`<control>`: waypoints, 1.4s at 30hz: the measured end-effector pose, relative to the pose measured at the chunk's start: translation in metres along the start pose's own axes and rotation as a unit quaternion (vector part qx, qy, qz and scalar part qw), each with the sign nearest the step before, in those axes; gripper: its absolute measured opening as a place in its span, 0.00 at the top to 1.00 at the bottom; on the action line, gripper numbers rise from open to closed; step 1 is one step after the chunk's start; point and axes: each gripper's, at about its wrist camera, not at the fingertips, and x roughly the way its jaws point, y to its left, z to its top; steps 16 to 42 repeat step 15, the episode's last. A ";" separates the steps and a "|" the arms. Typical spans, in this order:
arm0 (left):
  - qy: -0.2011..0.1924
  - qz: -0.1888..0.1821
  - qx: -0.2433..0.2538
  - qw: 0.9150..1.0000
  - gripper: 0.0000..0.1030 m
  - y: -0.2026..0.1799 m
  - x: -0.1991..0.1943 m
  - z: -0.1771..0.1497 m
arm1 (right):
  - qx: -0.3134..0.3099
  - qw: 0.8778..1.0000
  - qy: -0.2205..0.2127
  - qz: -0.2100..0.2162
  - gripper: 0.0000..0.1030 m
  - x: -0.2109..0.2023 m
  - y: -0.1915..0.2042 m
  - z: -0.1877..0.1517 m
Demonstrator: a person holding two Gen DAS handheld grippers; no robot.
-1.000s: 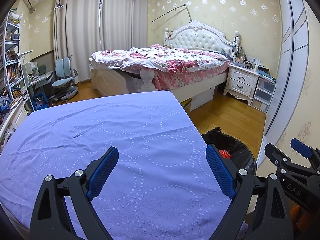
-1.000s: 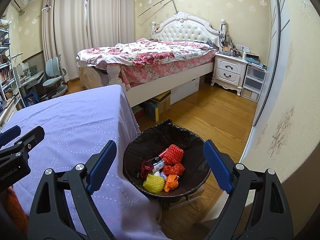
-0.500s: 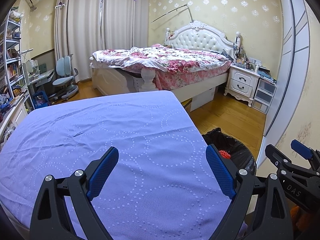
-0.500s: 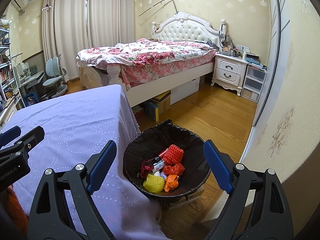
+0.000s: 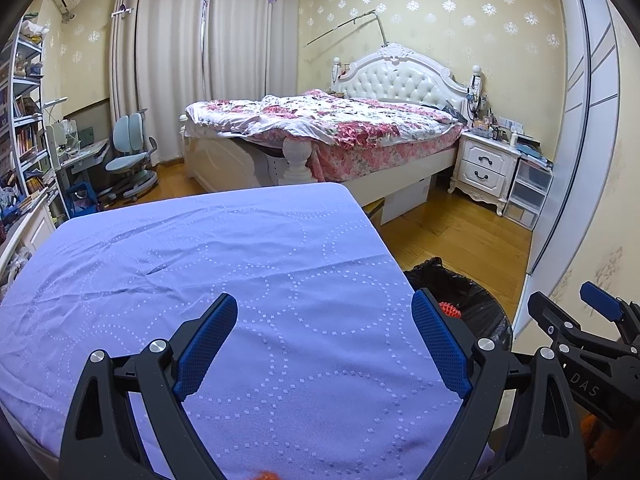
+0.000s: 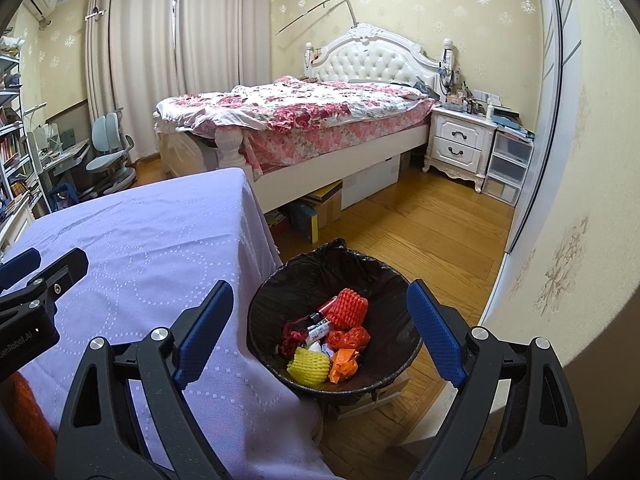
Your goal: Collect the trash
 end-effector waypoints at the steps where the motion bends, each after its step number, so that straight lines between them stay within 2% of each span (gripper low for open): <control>1: 0.001 -0.002 -0.002 1.000 0.14 0.001 0.000 0.000 | 0.000 1.000 0.000 0.000 0.16 0.000 0.000 0.000; 7: -0.001 -0.001 -0.002 1.000 0.14 0.002 -0.002 0.000 | -0.003 1.000 0.002 0.002 0.16 0.000 0.002 0.000; 12: 0.019 0.012 -0.008 1.000 0.14 0.014 0.010 0.002 | -0.014 1.000 0.009 0.013 0.16 0.004 0.013 -0.002; 15: 0.034 0.029 -0.015 0.999 0.14 0.031 0.018 -0.001 | -0.028 0.999 0.022 0.035 0.16 0.012 0.029 0.002; 42: 0.034 0.029 -0.015 0.999 0.14 0.031 0.018 -0.001 | -0.028 0.999 0.022 0.035 0.16 0.012 0.029 0.002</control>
